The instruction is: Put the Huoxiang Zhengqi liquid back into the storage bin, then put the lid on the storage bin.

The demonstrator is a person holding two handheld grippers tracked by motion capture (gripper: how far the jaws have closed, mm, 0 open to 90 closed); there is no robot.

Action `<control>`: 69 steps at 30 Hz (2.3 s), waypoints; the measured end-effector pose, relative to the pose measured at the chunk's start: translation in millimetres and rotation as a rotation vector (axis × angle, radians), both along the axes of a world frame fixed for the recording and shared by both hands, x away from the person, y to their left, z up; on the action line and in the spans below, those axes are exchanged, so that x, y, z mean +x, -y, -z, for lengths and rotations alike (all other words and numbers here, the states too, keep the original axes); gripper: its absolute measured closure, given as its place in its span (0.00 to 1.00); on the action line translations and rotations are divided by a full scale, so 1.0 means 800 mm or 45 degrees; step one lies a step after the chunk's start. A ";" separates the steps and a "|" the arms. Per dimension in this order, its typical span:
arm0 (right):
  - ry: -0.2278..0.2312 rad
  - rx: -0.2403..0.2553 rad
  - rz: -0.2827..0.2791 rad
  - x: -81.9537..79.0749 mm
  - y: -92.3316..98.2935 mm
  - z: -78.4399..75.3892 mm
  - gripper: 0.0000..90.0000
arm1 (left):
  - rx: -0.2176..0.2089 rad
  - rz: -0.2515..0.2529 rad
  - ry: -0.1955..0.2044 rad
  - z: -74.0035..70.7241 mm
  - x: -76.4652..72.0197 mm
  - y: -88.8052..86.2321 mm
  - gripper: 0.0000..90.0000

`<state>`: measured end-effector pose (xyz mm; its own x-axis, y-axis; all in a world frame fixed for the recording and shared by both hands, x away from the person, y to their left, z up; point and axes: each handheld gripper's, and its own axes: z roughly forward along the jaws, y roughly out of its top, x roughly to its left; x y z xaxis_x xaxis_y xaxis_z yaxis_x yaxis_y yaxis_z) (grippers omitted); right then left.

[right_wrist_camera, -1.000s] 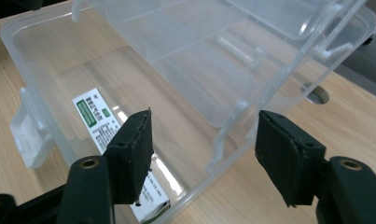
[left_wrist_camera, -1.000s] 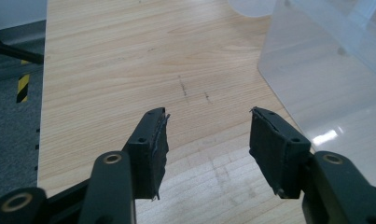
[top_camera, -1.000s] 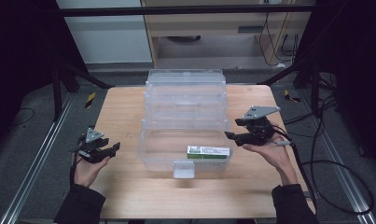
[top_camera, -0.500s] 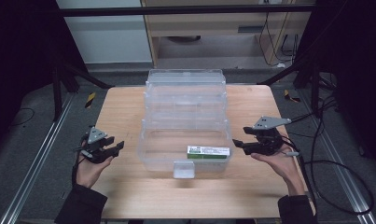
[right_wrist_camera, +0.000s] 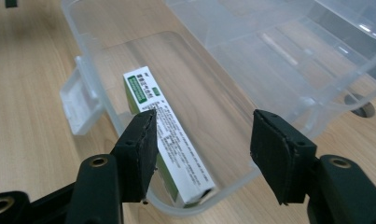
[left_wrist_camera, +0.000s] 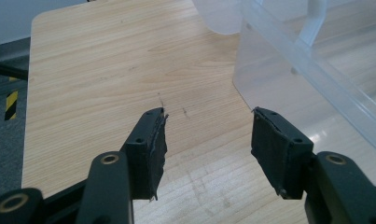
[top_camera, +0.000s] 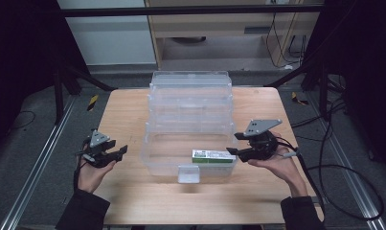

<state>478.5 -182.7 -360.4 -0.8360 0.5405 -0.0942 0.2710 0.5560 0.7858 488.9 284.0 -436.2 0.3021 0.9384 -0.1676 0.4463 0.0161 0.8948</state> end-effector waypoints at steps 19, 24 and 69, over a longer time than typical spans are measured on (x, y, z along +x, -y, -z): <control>-0.075 -0.155 -0.184 0.006 -0.053 0.013 0.51 | 0.022 -0.007 -0.004 0.001 0.002 -0.002 0.44; -0.086 -0.186 -0.228 0.009 -0.067 0.016 0.52 | 0.037 -0.007 0.002 0.004 0.003 0.001 0.49; -0.328 -0.534 -0.549 0.026 -0.151 0.048 0.70 | -0.005 -0.012 0.073 -0.009 0.005 -0.010 0.44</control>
